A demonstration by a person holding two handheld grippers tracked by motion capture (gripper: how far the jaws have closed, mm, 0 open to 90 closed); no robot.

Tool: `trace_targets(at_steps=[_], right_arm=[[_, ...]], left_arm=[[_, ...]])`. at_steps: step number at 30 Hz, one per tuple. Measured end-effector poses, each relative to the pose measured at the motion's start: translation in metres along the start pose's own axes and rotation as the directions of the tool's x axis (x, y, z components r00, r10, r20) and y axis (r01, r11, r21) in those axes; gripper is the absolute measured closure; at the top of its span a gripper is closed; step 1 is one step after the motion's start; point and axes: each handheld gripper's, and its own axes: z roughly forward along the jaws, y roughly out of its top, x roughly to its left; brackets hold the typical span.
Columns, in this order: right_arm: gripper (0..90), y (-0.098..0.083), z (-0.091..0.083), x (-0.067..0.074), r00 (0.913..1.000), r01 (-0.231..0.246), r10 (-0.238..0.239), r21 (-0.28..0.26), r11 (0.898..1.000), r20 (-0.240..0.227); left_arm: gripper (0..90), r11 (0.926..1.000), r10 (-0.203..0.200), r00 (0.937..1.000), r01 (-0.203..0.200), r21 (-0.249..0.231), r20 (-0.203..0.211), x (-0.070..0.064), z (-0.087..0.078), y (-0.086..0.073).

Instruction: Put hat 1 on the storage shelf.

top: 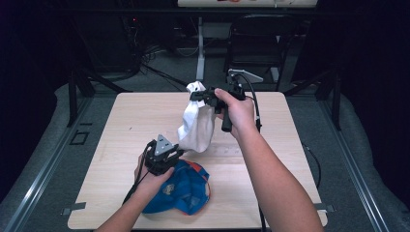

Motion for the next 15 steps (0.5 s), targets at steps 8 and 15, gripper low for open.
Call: trace_targets(at_steps=[8,15], right_arm=[[79.0,-0.002,0.004,-0.002,1.0000,0.003,-0.003,0.006,1.000,0.000],[78.3,-0.003,0.006,-0.009,0.9999,0.004,-0.004,0.016,1.000,0.017]], left_arm=[[80.1,0.9999,0.007,0.9996,-0.007,-0.011,0.026,0.007,0.002,-0.003],[80.9,0.9961,-0.077,0.9940,0.080,-0.035,0.077,0.022,0.001,-0.011]])
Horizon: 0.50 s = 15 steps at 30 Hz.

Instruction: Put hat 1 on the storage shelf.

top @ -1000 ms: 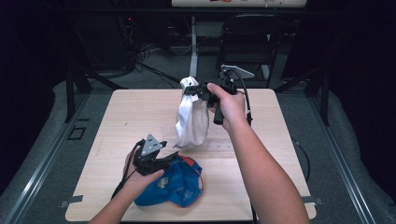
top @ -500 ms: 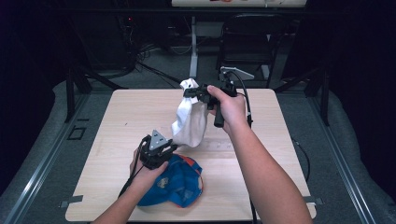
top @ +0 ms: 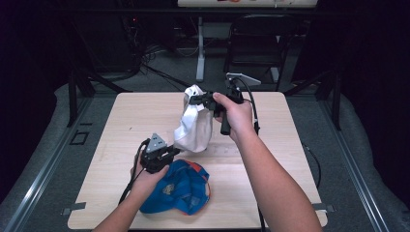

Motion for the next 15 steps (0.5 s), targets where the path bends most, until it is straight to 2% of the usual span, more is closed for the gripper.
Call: trace_targets(at_steps=[6,13,14,15], right_arm=[[74.8,-0.003,0.001,-0.005,0.9996,0.015,-0.016,0.003,1.000,0.025],[66.9,-0.009,-0.005,-0.002,0.9974,0.056,-0.056,0.011,0.998,0.046],[65.3,-0.010,-0.007,-0.002,0.9960,0.070,-0.070,0.006,0.998,0.056],[63.2,-0.012,-0.012,-0.002,0.9915,0.105,-0.104,-0.005,0.994,0.078]], left_arm=[[81.3,0.9984,-0.045,0.9989,0.045,-0.033,0.017,0.007,-0.001,-0.012],[82.3,0.9986,-0.046,0.9989,0.046,-0.027,0.010,0.008,-0.001,-0.015],[82.3,0.9988,-0.042,0.9991,0.042,-0.022,0.007,0.008,0.000,-0.015],[82.4,0.9994,-0.034,0.9994,0.034,-0.012,0.007,0.007,0.001,-0.016]])
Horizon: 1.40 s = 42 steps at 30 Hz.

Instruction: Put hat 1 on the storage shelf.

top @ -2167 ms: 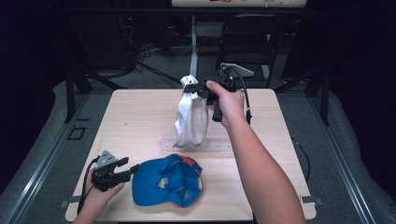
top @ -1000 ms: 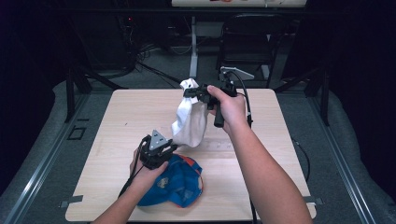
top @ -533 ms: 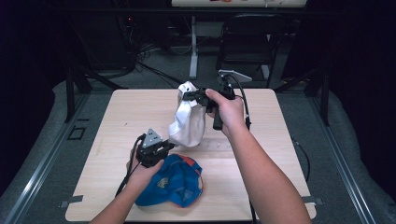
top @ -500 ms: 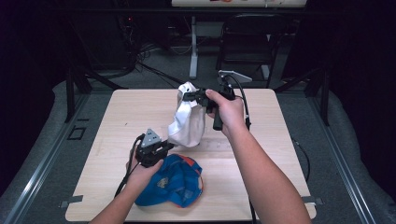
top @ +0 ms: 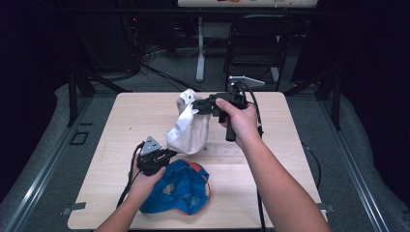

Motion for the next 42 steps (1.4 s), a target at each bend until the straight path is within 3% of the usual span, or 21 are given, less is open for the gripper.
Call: trace_targets(at_steps=[6,13,15,16,17,18,21,22,23,24,27,28,29,32,33,34,35,38,39,40,42], right_arm=[[56.8,-0.008,-0.017,-0.006,0.9953,0.075,-0.073,-0.040,0.996,0.064],[52.2,-0.036,-0.044,-0.023,0.9772,0.187,-0.179,-0.068,0.980,0.114],[51.0,-0.053,-0.053,-0.034,0.9625,0.238,-0.223,-0.081,0.968,0.154],[51.0,-0.053,-0.053,-0.034,0.9625,0.238,-0.223,-0.081,0.968,0.154],[50.8,-0.065,-0.057,-0.044,0.9483,0.273,-0.256,-0.073,0.959,0.188],[50.8,-0.065,-0.057,-0.044,0.9483,0.273,-0.256,-0.073,0.959,0.188],[51.6,-0.088,-0.057,-0.067,0.9192,0.314,-0.289,-0.057,0.948,0.268],[51.6,-0.088,-0.057,-0.067,0.9192,0.314,-0.289,-0.057,0.948,0.268],[52.2,-0.093,-0.056,-0.072,0.9060,0.332,-0.305,-0.046,0.942,0.294],[53.5,-0.104,-0.054,-0.081,0.8814,0.362,-0.331,-0.031,0.932,0.337],[54.5,-0.114,-0.052,-0.088,0.8649,0.387,-0.354,-0.025,0.922,0.356],[55.6,-0.125,-0.050,-0.095,0.8406,0.420,-0.384,-0.012,0.907,0.382],[56.3,-0.130,-0.048,-0.098,0.8291,0.432,-0.395,-0.007,0.902,0.396],[55.9,-0.140,-0.046,-0.106,0.8165,0.449,-0.407,-0.007,0.893,0.409],[55.4,-0.148,-0.043,-0.112,0.7966,0.482,-0.428,-0.021,0.876,0.427],[55.4,-0.148,-0.043,-0.112,0.7966,0.482,-0.428,-0.021,0.876,0.427],[55.3,-0.155,-0.041,-0.117,0.7814,0.499,-0.439,-0.021,0.866,0.443],[53.1,-0.160,-0.036,-0.125,0.7857,0.478,-0.416,-0.021,0.878,0.458],[52.6,-0.161,-0.035,-0.127,0.7758,0.484,-0.420,-0.017,0.875,0.471],[52.6,-0.161,-0.035,-0.127,0.7758,0.484,-0.420,-0.017,0.875,0.471],[50.4,-0.163,-0.032,-0.132,0.7480,0.512,-0.432,-0.025,0.858,0.504]], left_arm=[[82.4,0.9988,0.028,0.9995,-0.028,0.041,-0.011,-0.001,0.005,-0.003],[82.8,0.9966,-0.051,0.9987,0.052,0.064,-0.004,0.006,0.012,-0.005],[82.5,0.9967,-0.034,0.9993,0.035,0.073,-0.014,0.005,0.012,-0.004],[82.3,0.9967,-0.034,0.9993,0.035,0.073,-0.014,0.005,0.012,-0.004],[82.0,0.9968,-0.025,0.9996,0.026,0.075,-0.016,0.004,0.012,-0.004],[82.0,0.9967,-0.016,0.9995,0.018,0.079,-0.029,0.003,0.012,-0.005],[71.7,0.9972,-0.007,0.9995,0.009,0.075,-0.032,-0.001,0.010,-0.006],[68.9,0.9972,-0.007,0.9995,0.009,0.075,-0.032,-0.001,0.010,-0.006],[68.9,0.9974,-0.007,0.9996,0.009,0.072,-0.029,-0.003,0.007,-0.006],[62.3,0.9979,-0.004,0.9997,0.005,0.064,-0.025,-0.005,0.002,-0.008],[55.4,0.9979,0.002,0.9996,0.000,0.064,-0.027,-0.009,-0.006,-0.012],[51.6,0.9966,0.016,0.9990,-0.012,0.082,-0.041,-0.011,-0.013,-0.015],[50.2,0.9956,0.021,0.9992,-0.017,0.092,-0.034,-0.011,-0.018,-0.017],[47.6,0.9949,0.019,0.9994,-0.017,0.099,-0.028,-0.010,-0.028,-0.022],[46.4,0.9925,0.009,0.9996,-0.006,0.122,-0.028,-0.007,-0.036,-0.027],[45.4,0.9925,0.009,0.9996,-0.006,0.122,-0.028,-0.007,-0.036,-0.027],[45.3,0.9899,0.007,0.9989,0.000,0.142,-0.046,-0.004,-0.046,-0.032],[44.5,0.9882,-0.008,0.9978,0.018,0.152,-0.066,0.003,-0.060,-0.040],[44.2,0.9876,-0.009,0.9966,0.022,0.155,-0.082,0.005,-0.063,-0.043],[44.0,0.9876,-0.009,0.9966,0.022,0.155,-0.082,0.005,-0.063,-0.043],[44.6,0.9881,-0.039,0.9952,0.052,0.145,-0.089,0.015,-0.072,-0.055]])
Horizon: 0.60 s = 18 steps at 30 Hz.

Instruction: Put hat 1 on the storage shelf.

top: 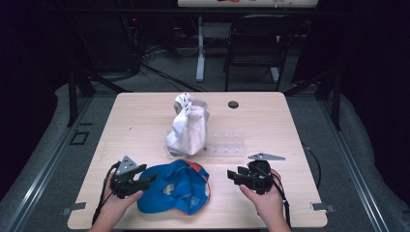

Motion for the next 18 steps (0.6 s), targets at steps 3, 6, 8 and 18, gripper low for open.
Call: trace_targets(at_steps=[3,6,8,18], right_arm=[[49.7,-0.006,0.003,-0.002,0.9999,-0.002,0.002,-0.007,1.000,0.011],[48.4,-0.011,0.007,-0.004,0.9995,-0.015,0.016,-0.020,1.000,0.026],[52.2,-0.018,0.012,-0.006,0.9983,-0.059,0.059,0.007,0.998,0.005],[51.9,-0.025,0.029,0.009,0.9955,-0.021,0.030,0.095,0.995,-0.090]], left_arm=[[45.4,0.9993,-0.038,0.9990,0.037,-0.005,-0.023,0.011,0.000,-0.014],[46.0,0.9994,-0.029,0.9995,0.029,0.022,-0.010,0.017,0.001,-0.016],[46.3,0.9999,-0.008,0.9996,0.009,0.014,-0.027,0.019,-0.001,-0.017],[46.3,0.9999,0.003,0.9999,-0.002,0.015,-0.010,0.014,0.003,-0.018]])
